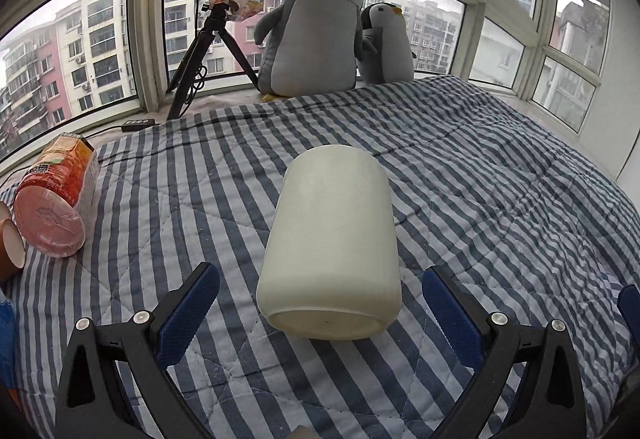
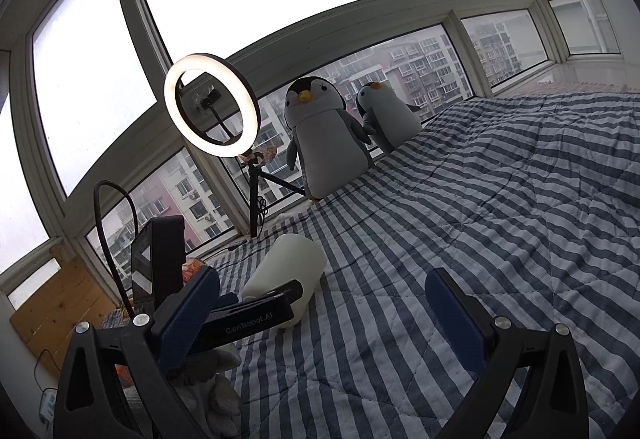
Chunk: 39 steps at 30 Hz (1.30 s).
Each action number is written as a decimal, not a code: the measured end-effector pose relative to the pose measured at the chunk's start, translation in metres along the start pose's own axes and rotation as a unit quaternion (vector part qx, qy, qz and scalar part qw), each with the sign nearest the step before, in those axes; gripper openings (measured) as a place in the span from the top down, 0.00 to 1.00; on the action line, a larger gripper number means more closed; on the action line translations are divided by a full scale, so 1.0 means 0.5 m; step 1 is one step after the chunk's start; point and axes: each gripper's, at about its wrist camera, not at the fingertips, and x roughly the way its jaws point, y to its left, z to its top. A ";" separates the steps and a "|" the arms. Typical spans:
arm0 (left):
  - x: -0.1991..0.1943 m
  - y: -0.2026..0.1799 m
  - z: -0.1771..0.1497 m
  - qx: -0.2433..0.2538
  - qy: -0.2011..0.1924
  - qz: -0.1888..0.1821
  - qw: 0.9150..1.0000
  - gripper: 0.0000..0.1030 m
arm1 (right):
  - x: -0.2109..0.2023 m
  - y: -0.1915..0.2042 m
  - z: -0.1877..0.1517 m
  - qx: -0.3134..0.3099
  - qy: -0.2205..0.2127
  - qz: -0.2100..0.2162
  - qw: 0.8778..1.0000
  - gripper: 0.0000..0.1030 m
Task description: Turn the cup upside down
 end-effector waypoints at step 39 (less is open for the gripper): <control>-0.237 0.233 -0.158 -0.051 0.026 -0.024 0.998 0.27 | 0.012 0.166 -0.073 -0.140 0.045 0.019 0.989 0.01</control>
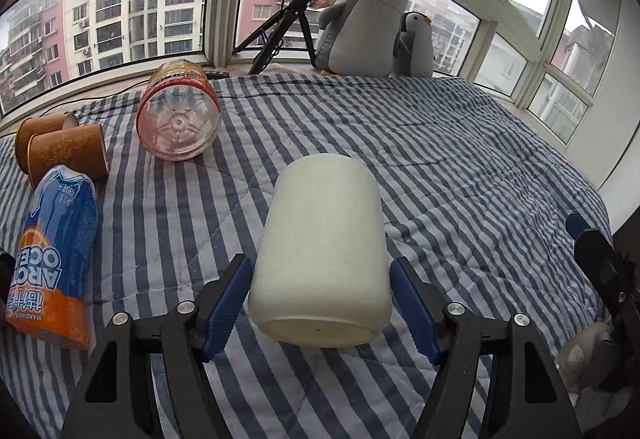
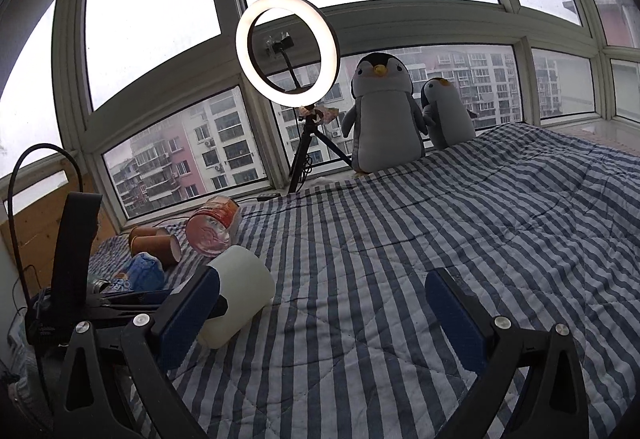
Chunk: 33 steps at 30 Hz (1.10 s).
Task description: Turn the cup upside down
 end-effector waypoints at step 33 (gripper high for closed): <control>-0.211 0.170 -0.147 0.056 -0.042 0.021 0.997 0.19 | 0.046 0.253 -0.106 -0.161 0.160 0.092 0.970 0.63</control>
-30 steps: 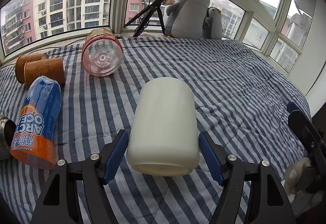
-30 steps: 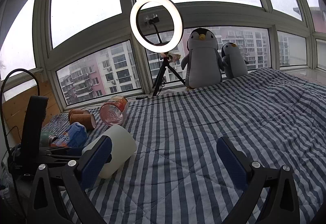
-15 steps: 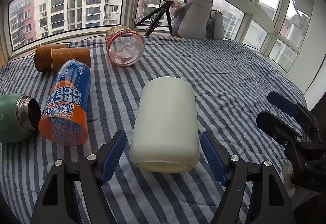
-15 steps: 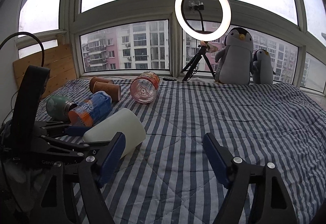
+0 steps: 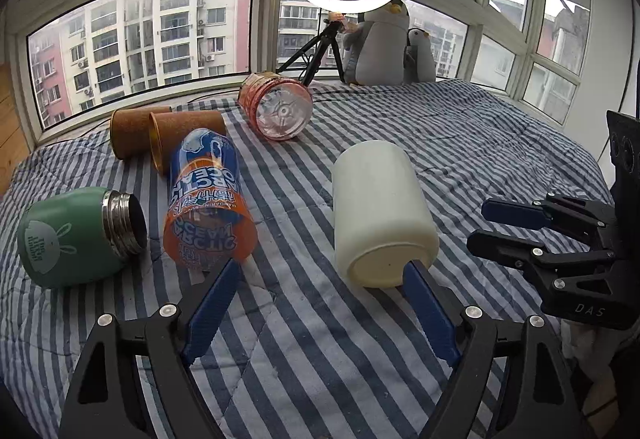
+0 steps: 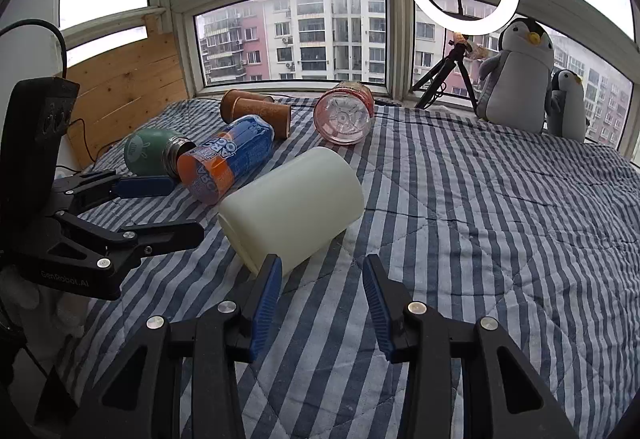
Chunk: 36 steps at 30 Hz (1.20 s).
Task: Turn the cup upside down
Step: 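Rotate the held white cup with the right gripper until its bottom faces up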
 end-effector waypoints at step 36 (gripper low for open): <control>-0.097 0.129 -0.067 -0.036 0.007 0.032 0.999 0.23 | 0.054 0.127 0.013 -0.510 0.033 -0.031 0.859 0.33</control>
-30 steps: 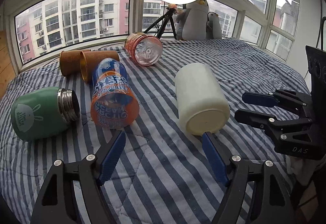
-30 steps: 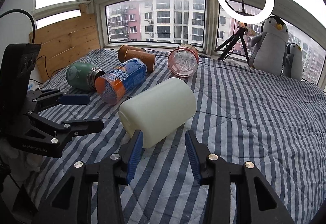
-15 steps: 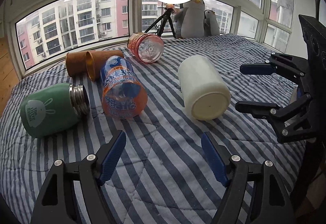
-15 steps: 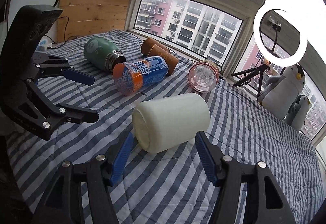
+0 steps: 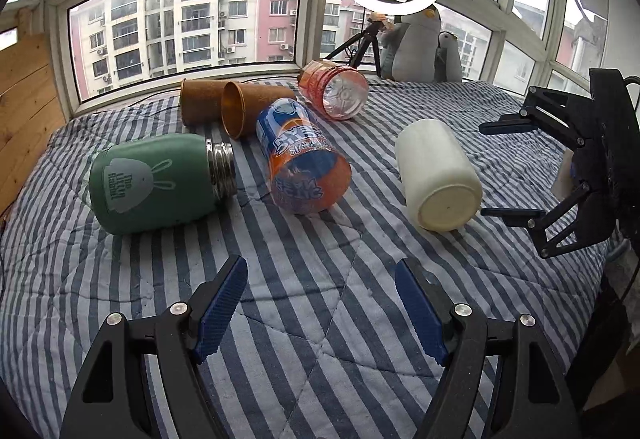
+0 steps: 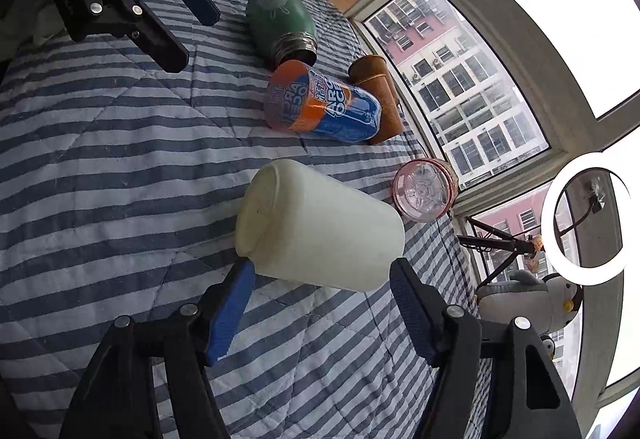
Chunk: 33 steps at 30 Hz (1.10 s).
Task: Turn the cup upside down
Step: 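Rotate the held white cup with the right gripper until its bottom faces up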
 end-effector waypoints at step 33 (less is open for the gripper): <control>-0.025 0.070 0.021 -0.079 0.010 0.012 0.997 0.23 | 0.121 -0.061 0.114 -0.022 -0.012 0.100 0.995 0.21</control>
